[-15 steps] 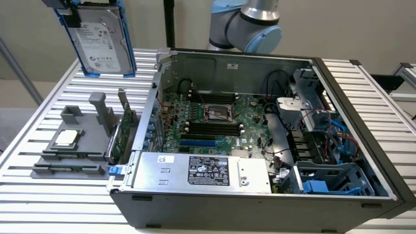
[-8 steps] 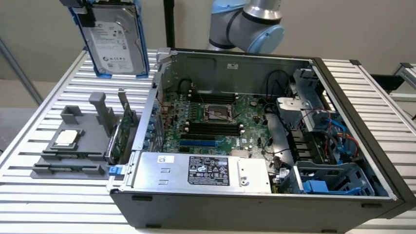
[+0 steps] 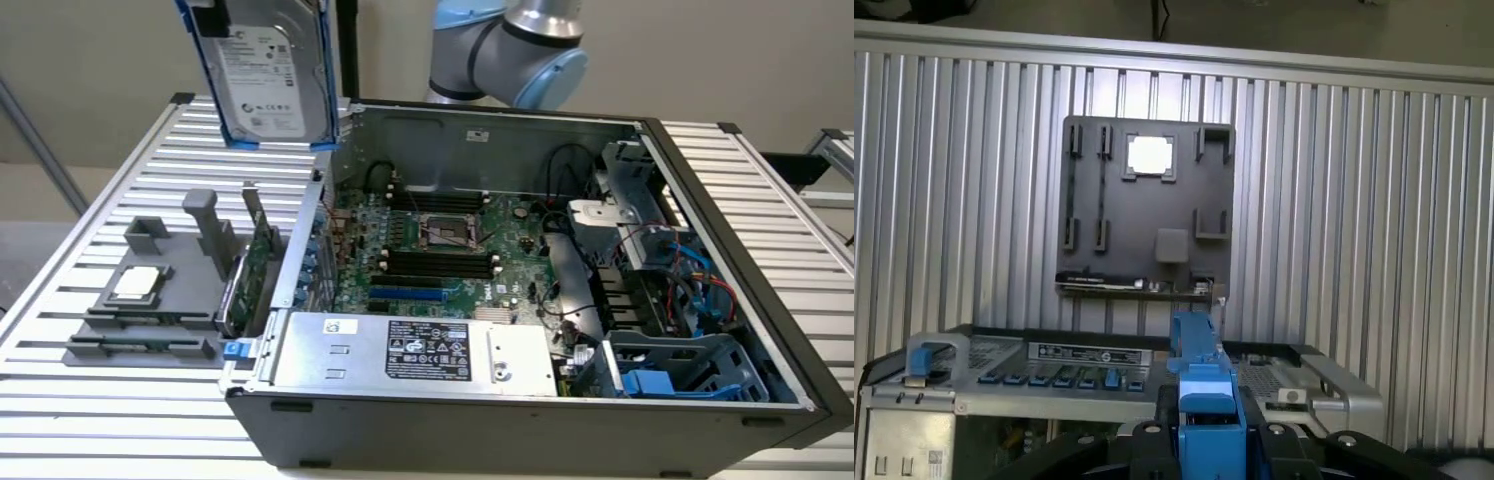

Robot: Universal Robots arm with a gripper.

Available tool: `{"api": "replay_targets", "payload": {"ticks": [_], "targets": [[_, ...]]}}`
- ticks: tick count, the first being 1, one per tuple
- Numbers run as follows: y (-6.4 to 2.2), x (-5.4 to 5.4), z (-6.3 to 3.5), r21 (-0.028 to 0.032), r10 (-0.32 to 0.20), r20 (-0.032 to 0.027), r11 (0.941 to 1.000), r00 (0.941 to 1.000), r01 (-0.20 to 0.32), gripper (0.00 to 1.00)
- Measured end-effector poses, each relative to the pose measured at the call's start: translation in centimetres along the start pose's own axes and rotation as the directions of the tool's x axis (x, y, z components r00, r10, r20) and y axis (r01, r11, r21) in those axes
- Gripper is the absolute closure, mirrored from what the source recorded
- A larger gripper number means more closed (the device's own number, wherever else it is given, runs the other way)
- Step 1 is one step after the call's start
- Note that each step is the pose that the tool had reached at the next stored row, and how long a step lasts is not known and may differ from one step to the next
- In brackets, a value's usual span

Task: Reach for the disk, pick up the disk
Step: 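Pick up the disk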

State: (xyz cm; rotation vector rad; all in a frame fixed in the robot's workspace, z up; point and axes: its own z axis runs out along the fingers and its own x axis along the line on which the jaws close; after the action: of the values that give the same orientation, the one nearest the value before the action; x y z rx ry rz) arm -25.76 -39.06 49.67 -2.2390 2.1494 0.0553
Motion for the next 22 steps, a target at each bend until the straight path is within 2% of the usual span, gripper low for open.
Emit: {"api": "replay_targets", "payload": {"ticks": [8, 12, 15, 22], "targets": [[-3.62, 0.9, -0.21, 0.0006, 0.000, 0.0168, 1.0000, 0.9999, 0.000, 0.67], [-5.40, 1.3, -0.22, 0.0009, 0.000, 0.0231, 1.0000, 0.9997, 0.000, 0.67], [-6.77, 1.7, -0.24, 0.0009, 0.000, 0.0254, 1.0000, 0.9997, 0.000, 0.67], [-9.90, 2.8, -0.30, 0.0009, 0.000, 0.0261, 1.0000, 0.9997, 0.000, 0.67]]}}
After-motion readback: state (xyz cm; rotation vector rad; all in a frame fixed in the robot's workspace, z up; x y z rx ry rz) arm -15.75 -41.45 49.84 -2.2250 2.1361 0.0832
